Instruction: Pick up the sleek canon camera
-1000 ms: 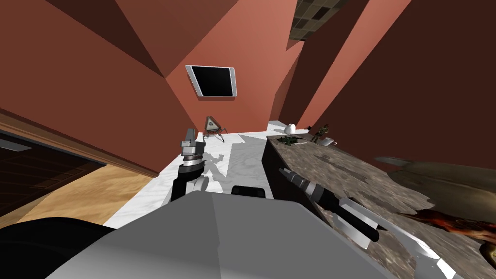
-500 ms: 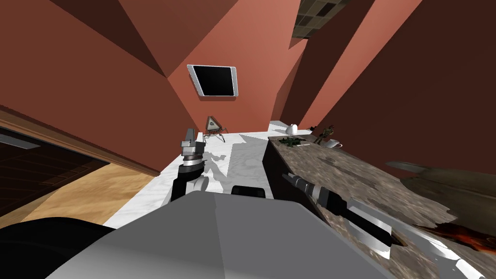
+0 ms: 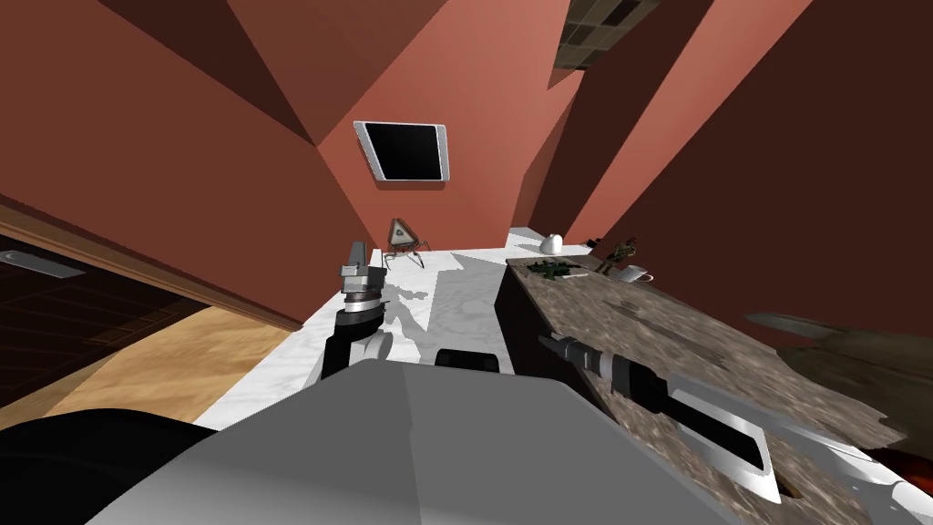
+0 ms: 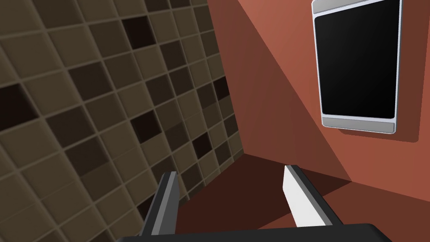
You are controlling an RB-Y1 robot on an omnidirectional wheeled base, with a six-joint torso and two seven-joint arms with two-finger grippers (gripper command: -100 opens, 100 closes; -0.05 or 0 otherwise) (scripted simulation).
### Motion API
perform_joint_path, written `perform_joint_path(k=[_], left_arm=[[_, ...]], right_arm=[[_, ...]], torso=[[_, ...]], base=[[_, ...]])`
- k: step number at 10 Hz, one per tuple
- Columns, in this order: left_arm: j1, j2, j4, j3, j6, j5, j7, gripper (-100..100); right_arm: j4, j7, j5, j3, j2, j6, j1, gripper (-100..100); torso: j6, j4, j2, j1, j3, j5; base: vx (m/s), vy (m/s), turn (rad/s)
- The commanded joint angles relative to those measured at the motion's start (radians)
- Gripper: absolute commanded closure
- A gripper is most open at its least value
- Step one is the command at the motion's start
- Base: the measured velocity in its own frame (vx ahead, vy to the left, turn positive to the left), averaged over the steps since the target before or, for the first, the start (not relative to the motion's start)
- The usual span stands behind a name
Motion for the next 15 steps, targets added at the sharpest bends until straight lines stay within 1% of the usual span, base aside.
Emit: perform_joint_path(k=[1,2,3,4,5,6,7,8,9,10,11,12,13,14,15], left_arm=[[0.0,0.0,0.0,0.0,0.0,0.0,0.0,0],[0.0,0.0,0.0,0.0,0.0,0.0,0.0,0],[0.0,0.0,0.0,0.0,0.0,0.0,0.0,0],[0.0,0.0,0.0,0.0,0.0,0.0,0.0,0],[0.0,0.0,0.0,0.0,0.0,0.0,0.0,0],[0.0,0.0,0.0,0.0,0.0,0.0,0.0,0],[0.0,0.0,0.0,0.0,0.0,0.0,0.0,0],[0.0,0.0,0.0,0.0,0.0,0.0,0.0,0],[0.0,0.0,0.0,0.0,0.0,0.0,0.0,0],[0.0,0.0,0.0,0.0,0.0,0.0,0.0,0],[0.0,0.0,0.0,0.0,0.0,0.0,0.0,0],[0.0,0.0,0.0,0.0,0.0,0.0,0.0,0],[0.0,0.0,0.0,0.0,0.0,0.0,0.0,0],[0.0,0.0,0.0,0.0,0.0,0.0,0.0,0],[0.0,0.0,0.0,0.0,0.0,0.0,0.0,0]], right_arm=[[0.027,0.002,0.002,0.012,-0.05,0.006,0.023,-100],[0.027,0.002,0.002,0.012,-0.079,0.006,0.023,-100],[0.027,0.002,0.002,0.012,-0.096,0.006,0.023,-100],[0.052,0.001,0.004,0.027,-0.133,0.016,0.039,-100],[0.052,0.001,0.004,0.027,-0.159,0.016,0.039,-100],[0.052,0.001,0.004,0.027,-0.174,0.016,0.039,-100],[0.075,0.0,0.006,0.042,-0.213,0.026,0.055,-100],[0.075,0.0,0.006,0.042,-0.241,0.026,0.055,-100],[0.075,0.0,0.006,0.042,-0.248,0.026,0.055,-100],[0.095,-0.002,0.007,0.056,-0.288,0.036,0.071,-100],[0.095,-0.002,0.007,0.056,-0.314,0.036,0.071,-100],[0.114,-0.006,0.006,0.07,-0.346,0.046,0.085,-100],[0.114,-0.006,0.006,0.07,-0.374,0.046,0.085,-100],[0.131,-0.01,0.005,0.084,-0.407,0.056,0.099,-100],[0.131,-0.01,0.005,0.084,-0.441,0.056,0.099,-100]], torso=[[0.0,0.0,0.0,0.0,0.0,0.0],[0.0,0.0,0.0,0.0,0.0,0.0],[0.0,0.0,-0.001,-0.001,0.0,0.0],[0.0,0.0,0.001,-0.001,0.0,0.0],[0.0,0.0,0.0,-0.001,0.0,0.0],[0.0,0.0,-0.001,-0.001,0.0,0.0],[0.0,0.0,0.0,0.0,0.0,0.0],[0.0,0.0,0.0,-0.001,0.0,0.0],[0.0,0.0,0.0,-0.001,0.0,0.0],[0.0,0.0,0.001,-0.001,0.0,0.0],[0.0,0.0,0.0,-0.001,0.0,0.0],[0.0,0.0,0.0,-0.001,0.0,0.0],[0.0,0.0,-0.001,-0.002,0.0,-0.001],[0.0,0.0,0.0,-0.002,0.0,-0.001],[0.0,0.0,0.0,-0.002,0.0,-0.001]], base=[[0.042,-0.006,0.038],[0.042,-0.014,0.032],[0.021,-0.011,0.01],[0.047,-0.016,0.041],[0.047,-0.012,0.023],[0.022,-0.006,-0.001],[0.04,-0.014,0.037],[0.04,-0.024,0.018],[0.018,-0.015,0.0],[0.036,-0.022,0.021],[0.039,-0.025,0.013],[0.046,-0.035,0.021],[0.034,-0.03,0.01],[0.025,-0.039,0.004],[0.023,-0.034,0.003]])
